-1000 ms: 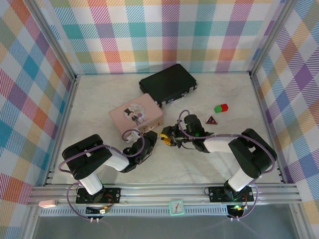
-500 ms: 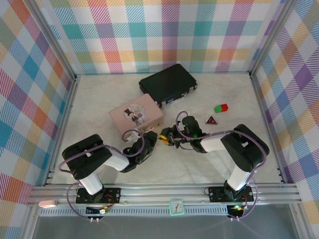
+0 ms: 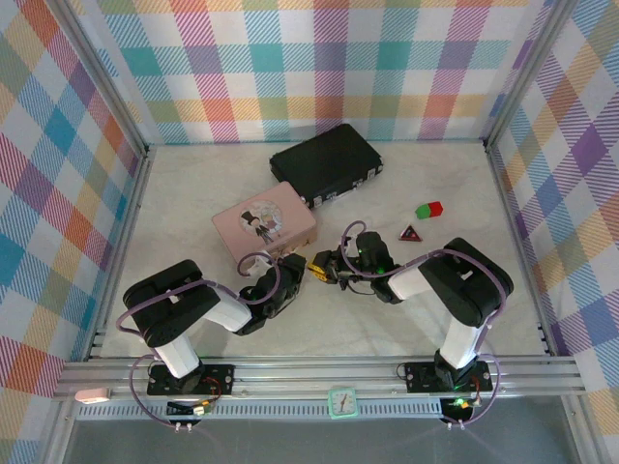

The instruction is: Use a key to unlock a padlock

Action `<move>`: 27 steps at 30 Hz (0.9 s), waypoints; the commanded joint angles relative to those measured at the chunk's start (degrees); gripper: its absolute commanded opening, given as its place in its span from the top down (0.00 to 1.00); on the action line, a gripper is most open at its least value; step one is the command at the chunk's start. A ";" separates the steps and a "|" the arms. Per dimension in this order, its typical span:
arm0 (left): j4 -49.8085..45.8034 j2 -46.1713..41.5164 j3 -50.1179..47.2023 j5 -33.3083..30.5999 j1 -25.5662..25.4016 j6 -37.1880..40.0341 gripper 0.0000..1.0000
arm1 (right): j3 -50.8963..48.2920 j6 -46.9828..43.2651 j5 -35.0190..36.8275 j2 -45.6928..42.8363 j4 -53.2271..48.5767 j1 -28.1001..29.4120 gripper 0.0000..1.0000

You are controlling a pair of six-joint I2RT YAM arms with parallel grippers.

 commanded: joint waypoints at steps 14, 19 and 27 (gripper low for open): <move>7.69 3.13 1.85 2.65 0.16 -0.65 1.00 | 0.75 5.79 0.41 2.91 9.09 2.20 0.88; 9.97 3.97 1.70 2.91 0.15 -0.20 1.00 | 1.11 8.88 1.03 3.28 10.23 2.50 0.92; 18.26 4.95 -0.33 3.95 0.11 10.11 1.00 | 0.58 28.98 -0.08 8.31 24.08 1.53 1.00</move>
